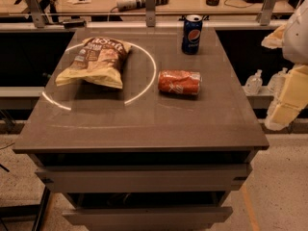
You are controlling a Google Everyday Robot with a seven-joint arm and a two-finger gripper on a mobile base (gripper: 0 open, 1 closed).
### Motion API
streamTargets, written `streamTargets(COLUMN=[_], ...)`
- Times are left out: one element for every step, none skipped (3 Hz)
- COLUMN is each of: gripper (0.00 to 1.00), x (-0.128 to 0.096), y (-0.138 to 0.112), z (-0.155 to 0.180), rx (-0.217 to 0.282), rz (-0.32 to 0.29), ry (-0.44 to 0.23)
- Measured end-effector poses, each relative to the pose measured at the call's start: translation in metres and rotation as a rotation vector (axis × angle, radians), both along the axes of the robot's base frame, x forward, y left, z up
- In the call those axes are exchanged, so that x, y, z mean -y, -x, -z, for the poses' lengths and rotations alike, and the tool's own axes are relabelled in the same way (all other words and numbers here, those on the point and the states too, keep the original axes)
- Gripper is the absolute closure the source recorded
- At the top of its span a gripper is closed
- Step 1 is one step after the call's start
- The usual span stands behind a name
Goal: Place coke can upright
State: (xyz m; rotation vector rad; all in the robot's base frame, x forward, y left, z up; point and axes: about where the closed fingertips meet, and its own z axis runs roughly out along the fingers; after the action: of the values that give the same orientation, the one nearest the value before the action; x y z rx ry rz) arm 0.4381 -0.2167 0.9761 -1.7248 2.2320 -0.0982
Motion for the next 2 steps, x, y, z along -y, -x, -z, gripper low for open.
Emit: streamTargets(gripper=[0.00,0.00], x=[-0.003,-0.013], y=[-0.003,-0.013], z=[-0.001,0.008], rx=[0.000,-0.042], rz=[-0.001,0.013], ry=[-0.004,-0.014])
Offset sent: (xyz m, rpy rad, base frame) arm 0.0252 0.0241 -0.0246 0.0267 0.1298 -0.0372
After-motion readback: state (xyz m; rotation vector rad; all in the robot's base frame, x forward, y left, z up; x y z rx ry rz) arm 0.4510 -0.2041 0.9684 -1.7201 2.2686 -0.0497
